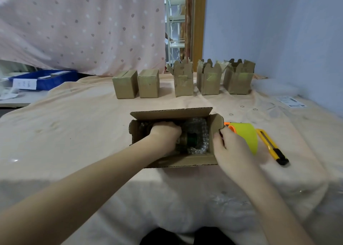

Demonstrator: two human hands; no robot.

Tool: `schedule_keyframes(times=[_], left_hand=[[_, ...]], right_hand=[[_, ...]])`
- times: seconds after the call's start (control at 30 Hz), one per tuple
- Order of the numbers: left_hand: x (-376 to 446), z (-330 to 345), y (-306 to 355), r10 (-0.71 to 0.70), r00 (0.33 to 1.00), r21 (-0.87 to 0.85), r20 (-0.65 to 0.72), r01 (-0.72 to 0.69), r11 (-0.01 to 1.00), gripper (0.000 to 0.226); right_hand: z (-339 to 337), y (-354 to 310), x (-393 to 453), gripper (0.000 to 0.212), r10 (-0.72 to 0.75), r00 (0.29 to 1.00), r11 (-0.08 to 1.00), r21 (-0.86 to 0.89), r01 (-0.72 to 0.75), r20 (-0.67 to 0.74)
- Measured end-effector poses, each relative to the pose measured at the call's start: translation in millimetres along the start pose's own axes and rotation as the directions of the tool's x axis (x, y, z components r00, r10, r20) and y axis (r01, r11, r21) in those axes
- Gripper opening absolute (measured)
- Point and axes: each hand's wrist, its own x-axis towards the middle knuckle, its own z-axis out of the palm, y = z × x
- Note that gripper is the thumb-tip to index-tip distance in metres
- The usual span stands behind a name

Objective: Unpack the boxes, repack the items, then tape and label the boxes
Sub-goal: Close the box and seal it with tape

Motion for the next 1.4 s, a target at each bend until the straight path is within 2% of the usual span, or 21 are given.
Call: schedule_keyframes(times=[0.17, 0.47, 0.73, 0.9, 1.13, 1.27, 1.4], left_hand=[[3, 2, 0, 0.004, 1.0, 0.013, -0.018, -0.004, 1.0, 0.023], [12, 2, -10, 0.029, 0.999, -0.103, -0.029, -0.032, 0.994, 0.023], [18, 7, -15, 0.04, 0.999, -0.175, -0.016, -0.043, 0.984, 0.026], [24, 8, -13, 0.078, 0.997, -0.188, -0.012, -0.079, 0.979, 0.036], [37, -12, -19, 0.068, 0.998, -0.148, 0.016, -0.065, 0.987, 0.023], [47, -23, -26, 0.066, 0.997, -0.143, 0.046, -0.059, 0.988, 0.019], [56, -31, -38, 0.031, 0.993, -0.274, 0.11, 0.0, 0.962, 0.023]], right_hand=[[0, 0, 1, 0.035, -0.004, 1.0, 1.0, -0.012, 0.004, 0.003], [1, 0, 8, 0.036, 0.008, 1.0, 0.999, -0.049, -0.009, -0.015], [1, 2, 9, 0.031, 0.003, 1.0, 0.998, -0.065, -0.003, 0.005], [-2, 1, 14, 0.031, -0.004, 1.0, 0.998, -0.063, 0.005, 0.018], [-6, -6, 49, 0.036, 0.009, 0.998, 0.987, -0.158, 0.002, 0.068], [-9, -11, 75, 0.039, 0.034, 0.991, 0.991, -0.134, -0.017, 0.132], [-8, -15, 99, 0.037, 0.07, 0.982, 0.997, -0.047, -0.063, 0.178]])
